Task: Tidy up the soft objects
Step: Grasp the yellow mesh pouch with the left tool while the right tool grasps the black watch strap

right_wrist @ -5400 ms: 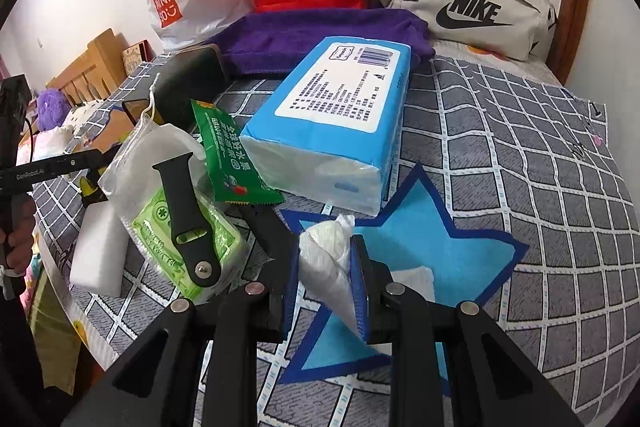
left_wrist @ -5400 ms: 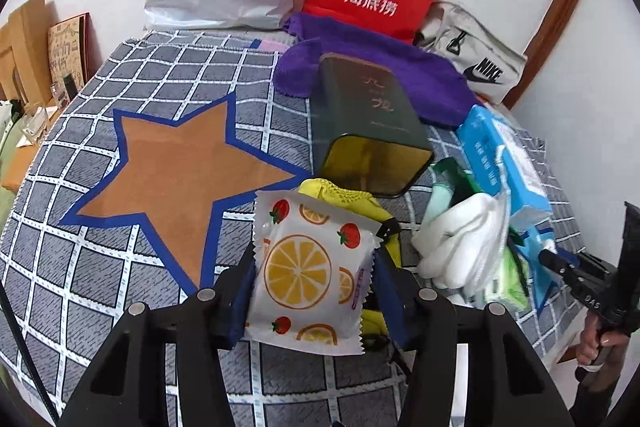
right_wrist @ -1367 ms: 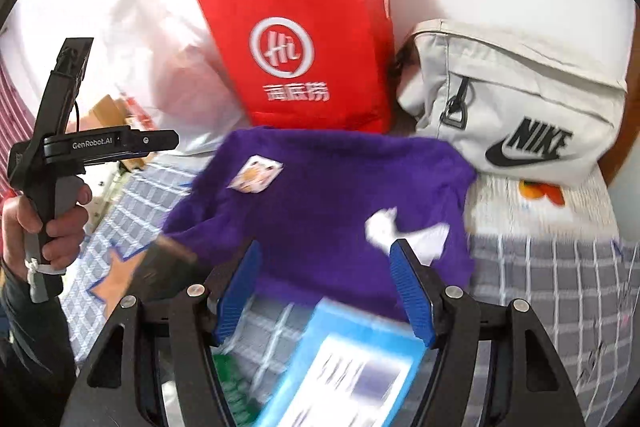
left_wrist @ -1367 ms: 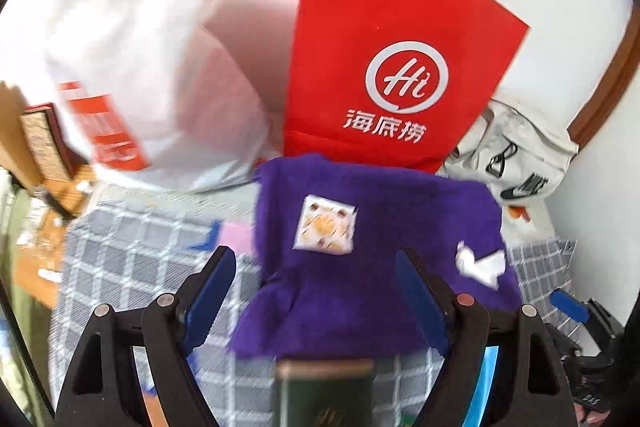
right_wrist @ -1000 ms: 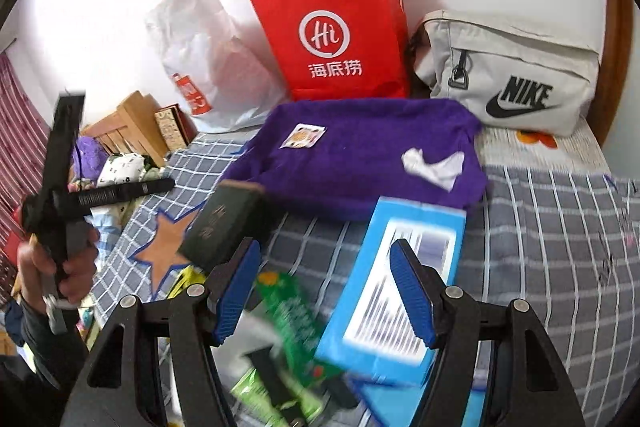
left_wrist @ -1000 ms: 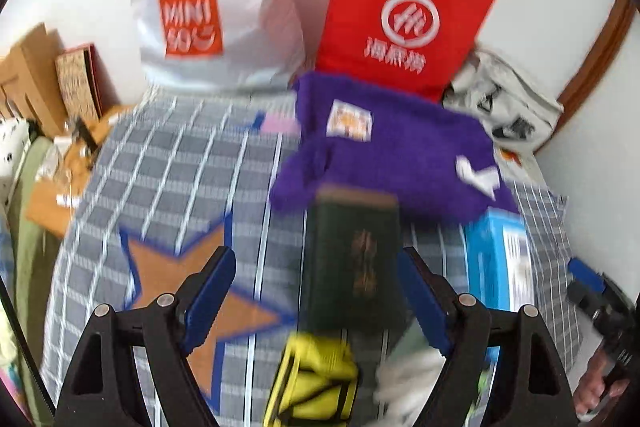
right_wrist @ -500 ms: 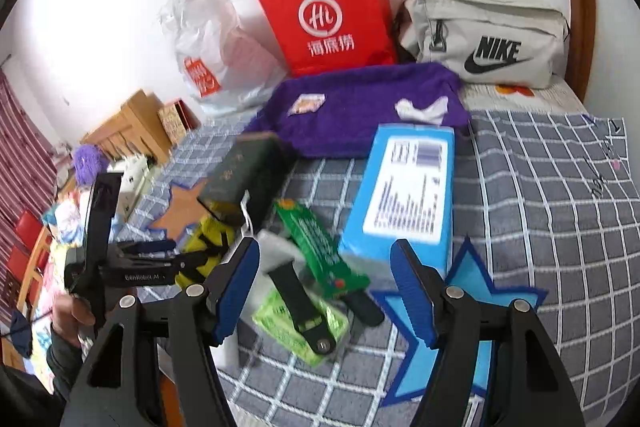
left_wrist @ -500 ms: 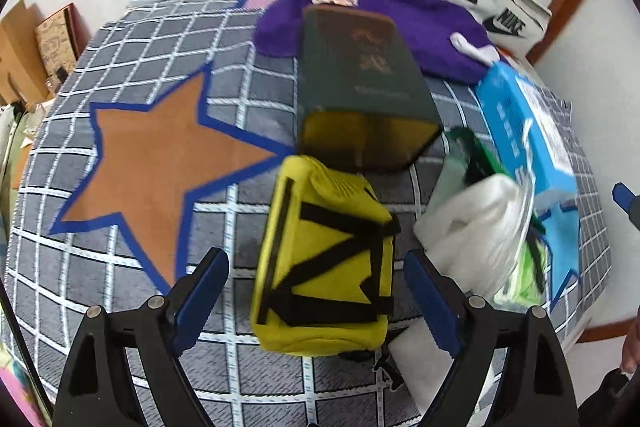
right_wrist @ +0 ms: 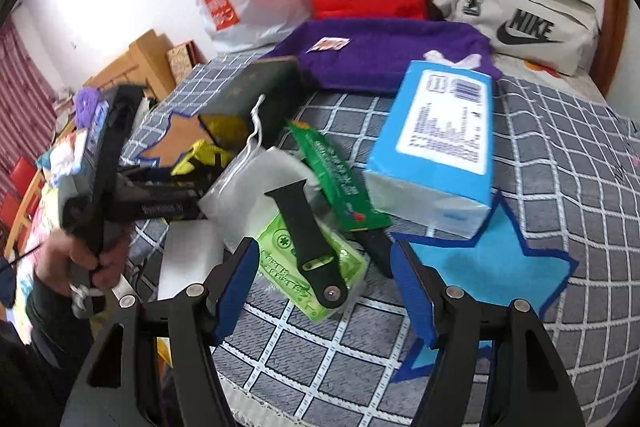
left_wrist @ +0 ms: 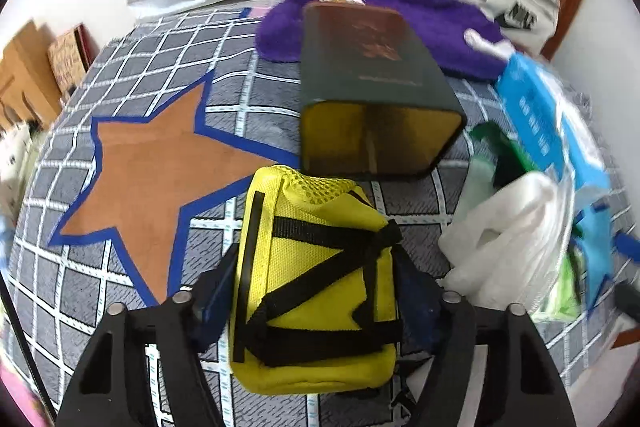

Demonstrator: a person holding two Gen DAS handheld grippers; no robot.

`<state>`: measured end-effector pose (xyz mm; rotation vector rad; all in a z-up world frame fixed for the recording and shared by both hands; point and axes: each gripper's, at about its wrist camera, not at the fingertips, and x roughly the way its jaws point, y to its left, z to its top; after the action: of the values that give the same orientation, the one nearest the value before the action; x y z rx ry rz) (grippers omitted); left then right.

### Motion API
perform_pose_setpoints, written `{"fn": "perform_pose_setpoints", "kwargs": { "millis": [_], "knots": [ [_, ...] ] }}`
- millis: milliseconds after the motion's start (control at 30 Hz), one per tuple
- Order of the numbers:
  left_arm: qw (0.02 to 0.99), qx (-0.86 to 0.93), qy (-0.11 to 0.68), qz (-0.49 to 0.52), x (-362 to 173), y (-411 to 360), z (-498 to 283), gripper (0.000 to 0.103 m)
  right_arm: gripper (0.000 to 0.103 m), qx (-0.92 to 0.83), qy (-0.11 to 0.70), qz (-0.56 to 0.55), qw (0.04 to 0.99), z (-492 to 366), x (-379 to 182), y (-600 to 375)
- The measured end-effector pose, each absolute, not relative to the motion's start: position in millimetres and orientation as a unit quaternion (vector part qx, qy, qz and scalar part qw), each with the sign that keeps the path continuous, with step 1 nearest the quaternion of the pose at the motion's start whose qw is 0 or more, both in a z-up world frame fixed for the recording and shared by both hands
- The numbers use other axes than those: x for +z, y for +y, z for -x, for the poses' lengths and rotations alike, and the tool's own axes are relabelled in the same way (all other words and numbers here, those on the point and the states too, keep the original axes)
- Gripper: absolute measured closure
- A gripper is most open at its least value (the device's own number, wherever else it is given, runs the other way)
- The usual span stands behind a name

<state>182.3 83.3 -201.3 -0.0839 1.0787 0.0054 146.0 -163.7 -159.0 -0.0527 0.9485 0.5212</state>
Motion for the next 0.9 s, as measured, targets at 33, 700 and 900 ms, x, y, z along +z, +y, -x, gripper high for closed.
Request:
{"fn": "perform_pose_setpoints", "kwargs": {
  "millis": [33,700,900],
  "knots": [
    [0.858,0.010,0.512,0.042,-201.2,87.1,-180.1,0.040,0.037,0.252,0.451,0.027,0.856,-146.3,-160.1,-161.9],
    [0.868,0.034,0.495,0.035,-205.2,87.2,-169.4,0.036,0.080,0.287,0.467,0.053,0.835,-173.5,-188.6,-138.2],
    [0.866,0.033,0.496,0.056,-203.1,91.6,-165.0,0.038,0.095,0.307,0.459,0.025,0.833,-163.7,-176.0,-153.3]
  ]
}}
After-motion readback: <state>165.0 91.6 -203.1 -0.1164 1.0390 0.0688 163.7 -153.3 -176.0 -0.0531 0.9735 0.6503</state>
